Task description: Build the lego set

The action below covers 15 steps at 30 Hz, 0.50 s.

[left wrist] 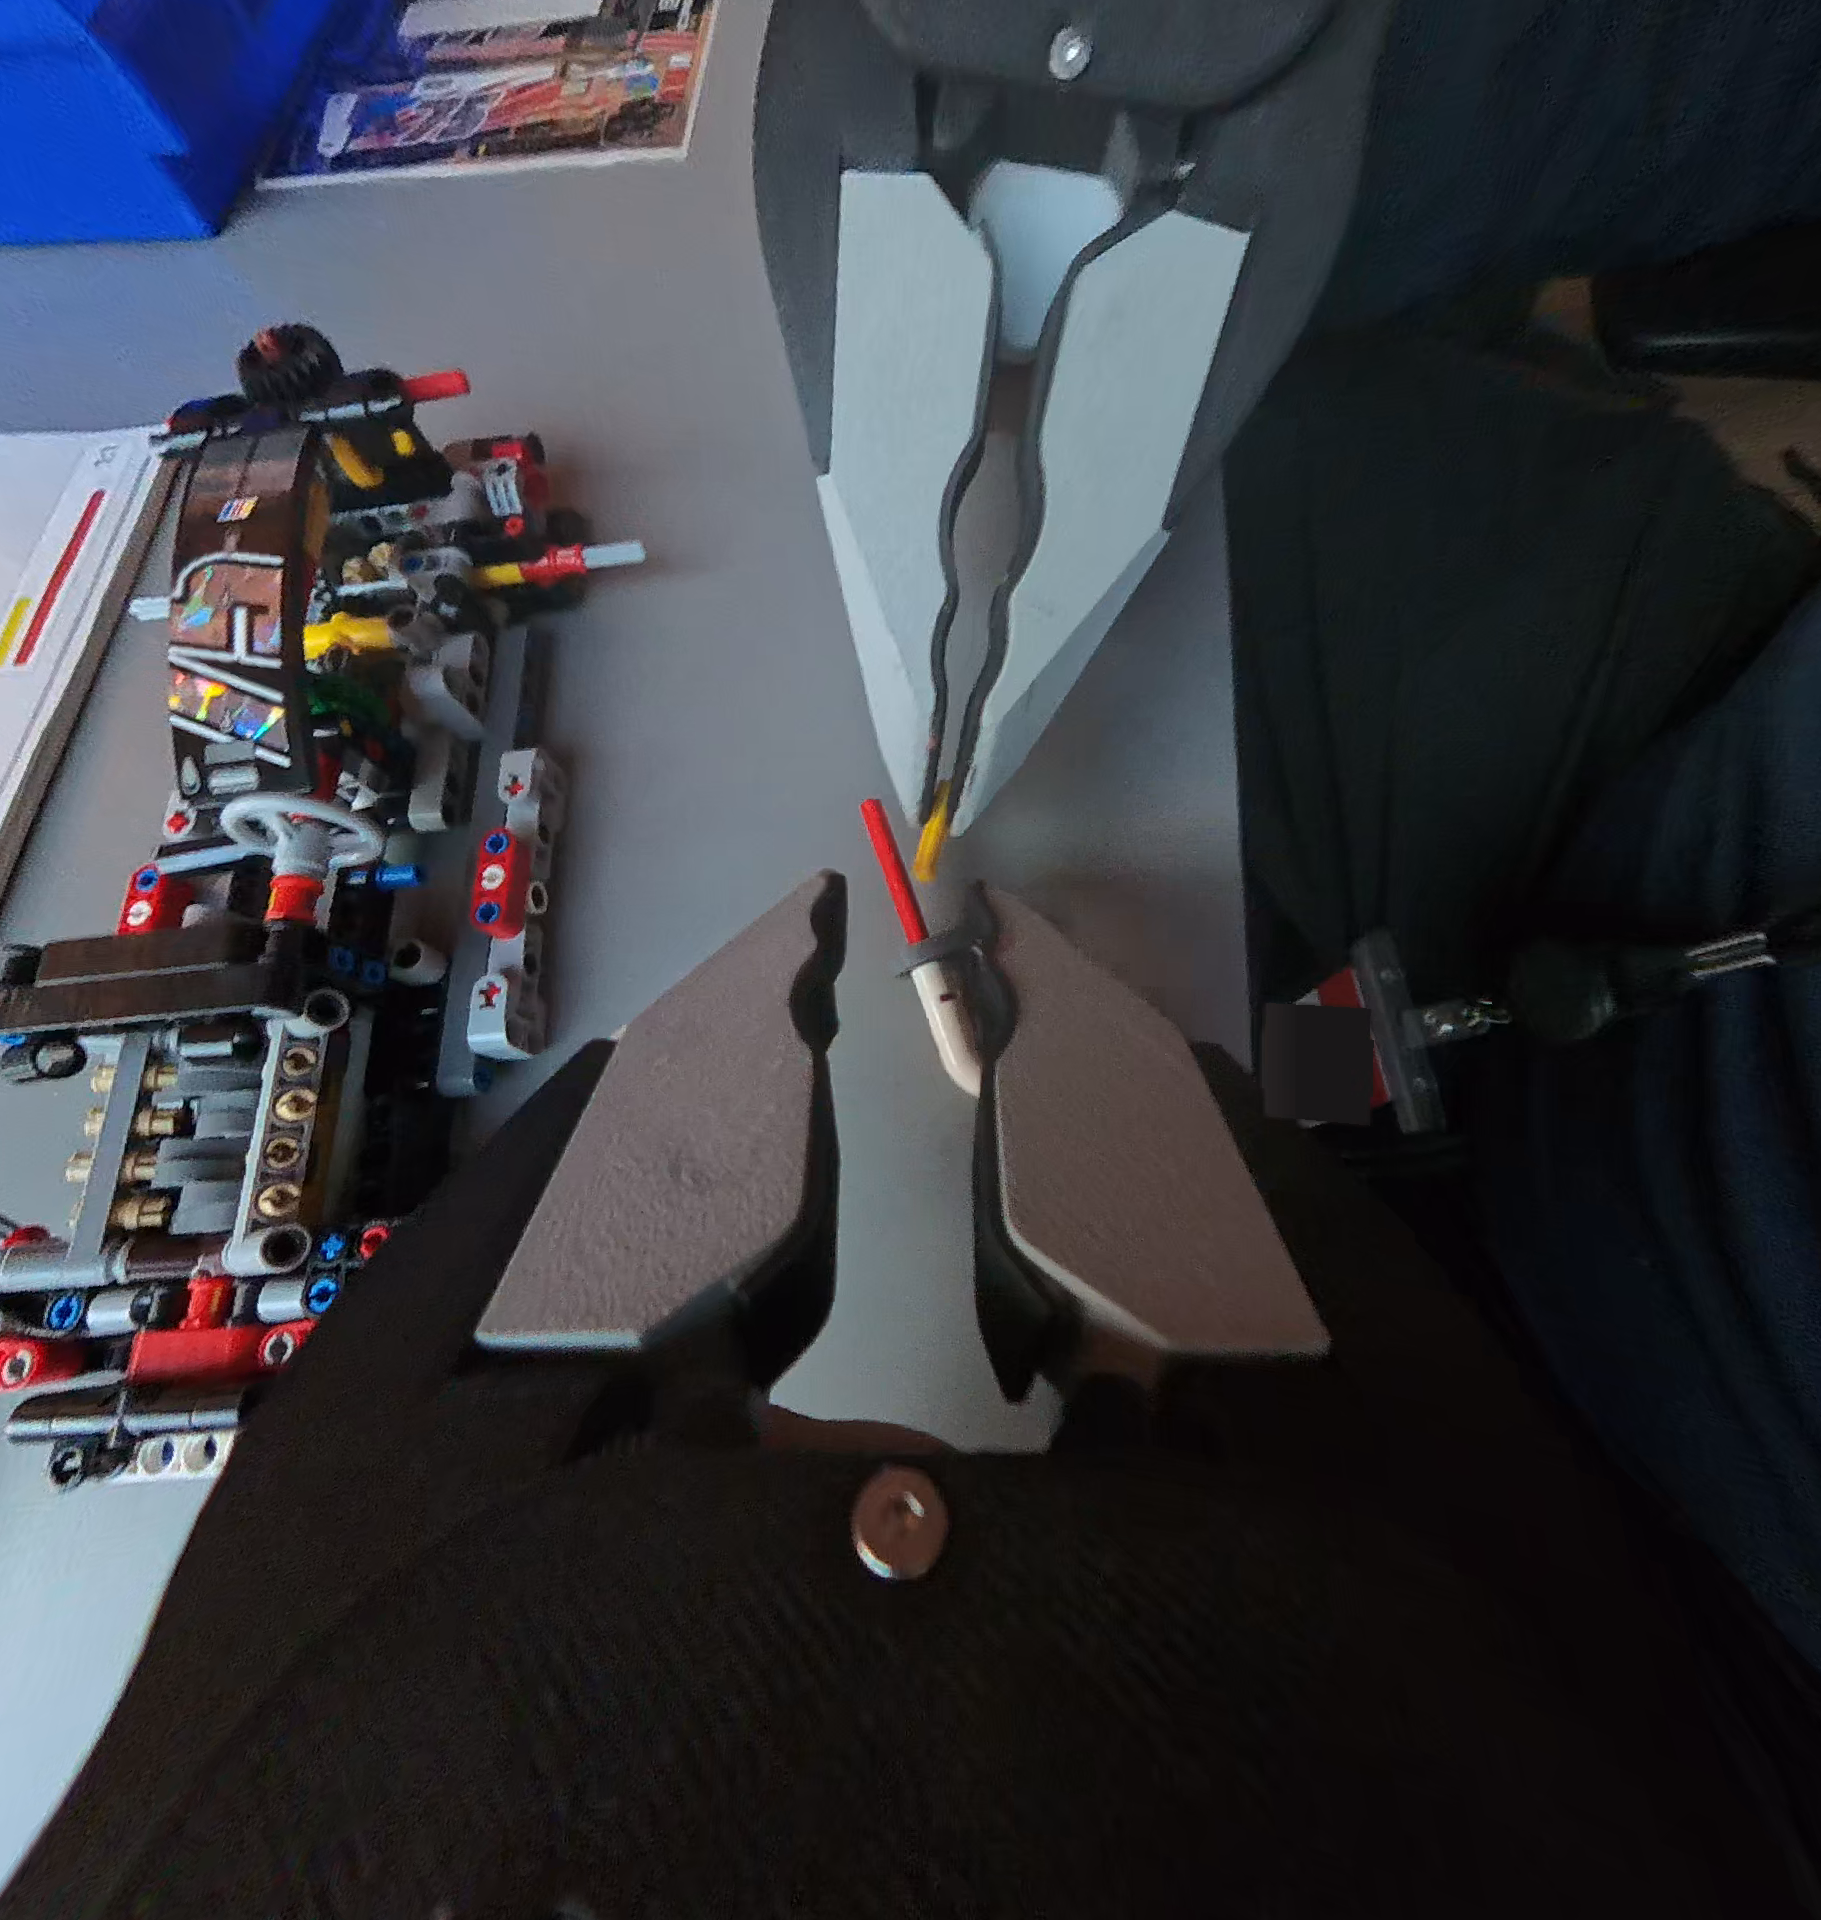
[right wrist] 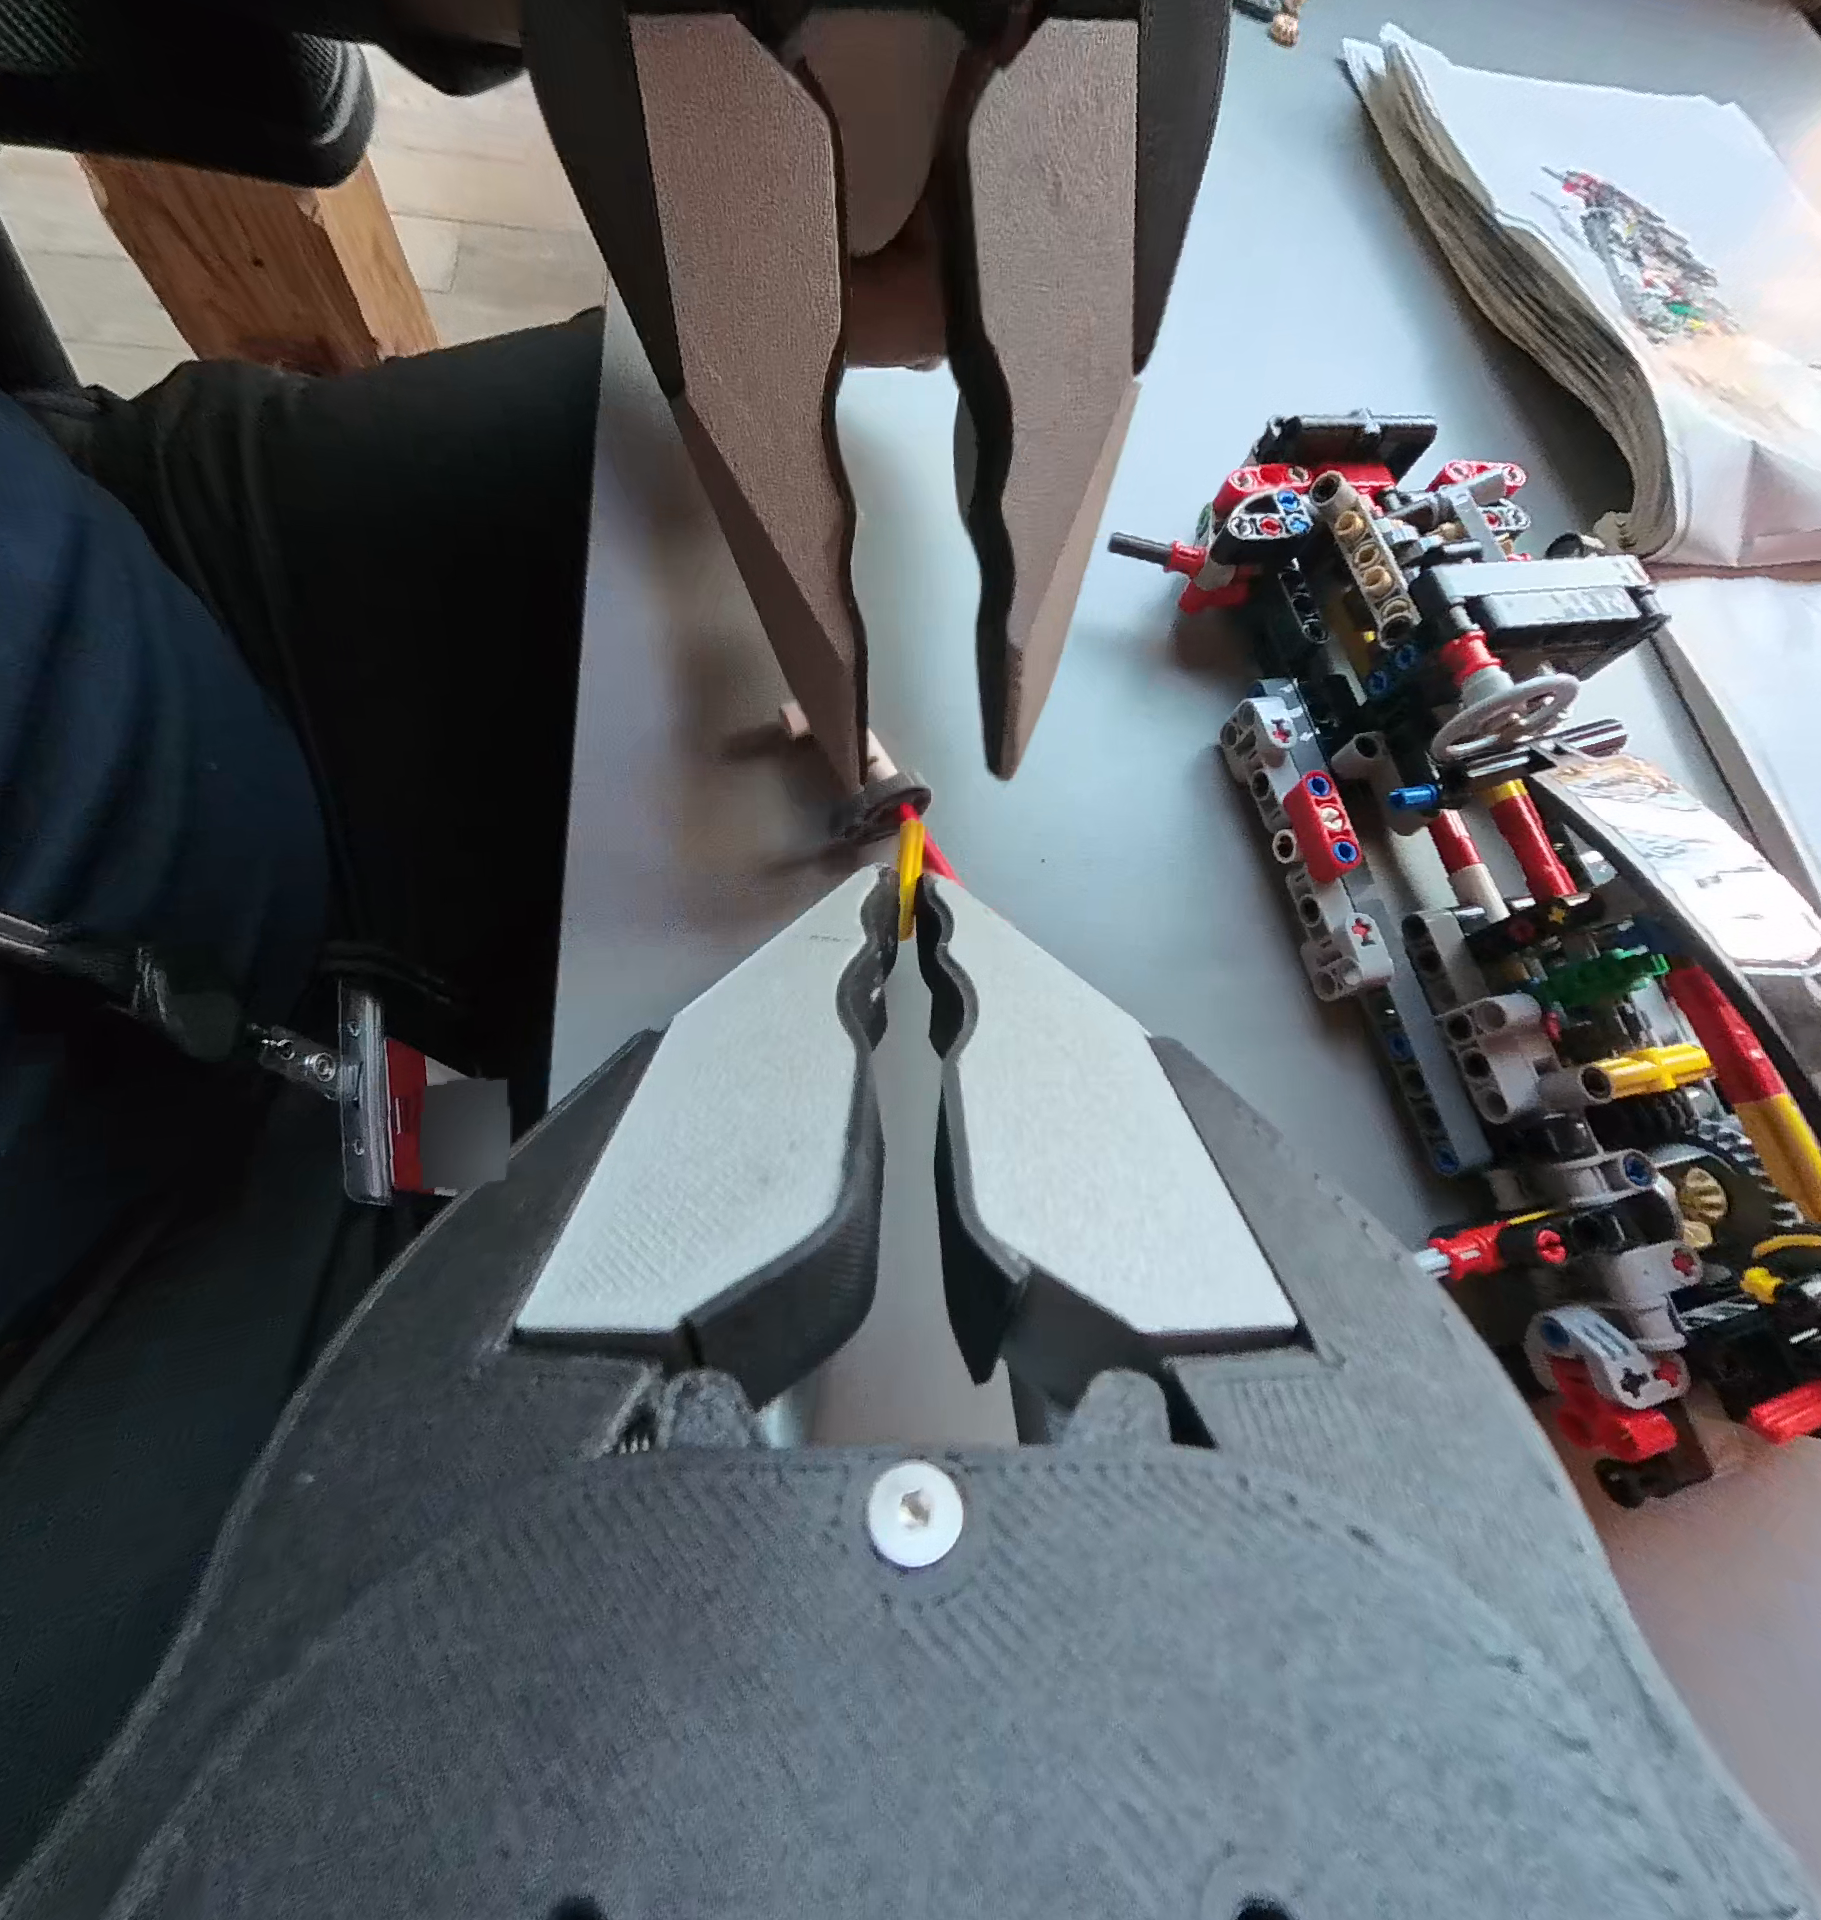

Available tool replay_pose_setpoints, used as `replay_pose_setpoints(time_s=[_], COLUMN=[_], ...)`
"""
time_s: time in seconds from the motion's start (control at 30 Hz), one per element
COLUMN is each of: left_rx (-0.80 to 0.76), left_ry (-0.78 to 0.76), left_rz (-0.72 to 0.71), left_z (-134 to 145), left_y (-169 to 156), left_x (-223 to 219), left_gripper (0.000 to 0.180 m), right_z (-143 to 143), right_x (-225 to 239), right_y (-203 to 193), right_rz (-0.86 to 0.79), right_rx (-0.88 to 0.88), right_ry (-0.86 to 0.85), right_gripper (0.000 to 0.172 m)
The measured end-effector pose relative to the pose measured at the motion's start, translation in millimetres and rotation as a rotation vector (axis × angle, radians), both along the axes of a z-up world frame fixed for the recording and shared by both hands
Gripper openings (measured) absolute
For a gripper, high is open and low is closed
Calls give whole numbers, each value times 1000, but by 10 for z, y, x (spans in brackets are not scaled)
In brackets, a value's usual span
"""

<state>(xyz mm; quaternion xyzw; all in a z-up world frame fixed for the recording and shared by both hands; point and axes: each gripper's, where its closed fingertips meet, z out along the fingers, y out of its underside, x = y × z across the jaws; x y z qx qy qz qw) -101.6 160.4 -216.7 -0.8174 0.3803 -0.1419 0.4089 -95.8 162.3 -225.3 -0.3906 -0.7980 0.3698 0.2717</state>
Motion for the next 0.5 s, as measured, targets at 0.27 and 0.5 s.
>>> replay_pose_setpoints(time_s=[0.27, 0.5], left_rx=[-15, 49], left_ry=[11, 46], left_rz=[-47, -50], left_z=[-93, -79], left_y=[20, 61], left_x=[106, 101], left_gripper=[2, 2], right_z=[8, 36], right_x=[6, 2], right_y=[-25, 17], right_rz=[10, -11], right_rx=[29, 5], right_ry=[21, 33], right_gripper=[1, 1])
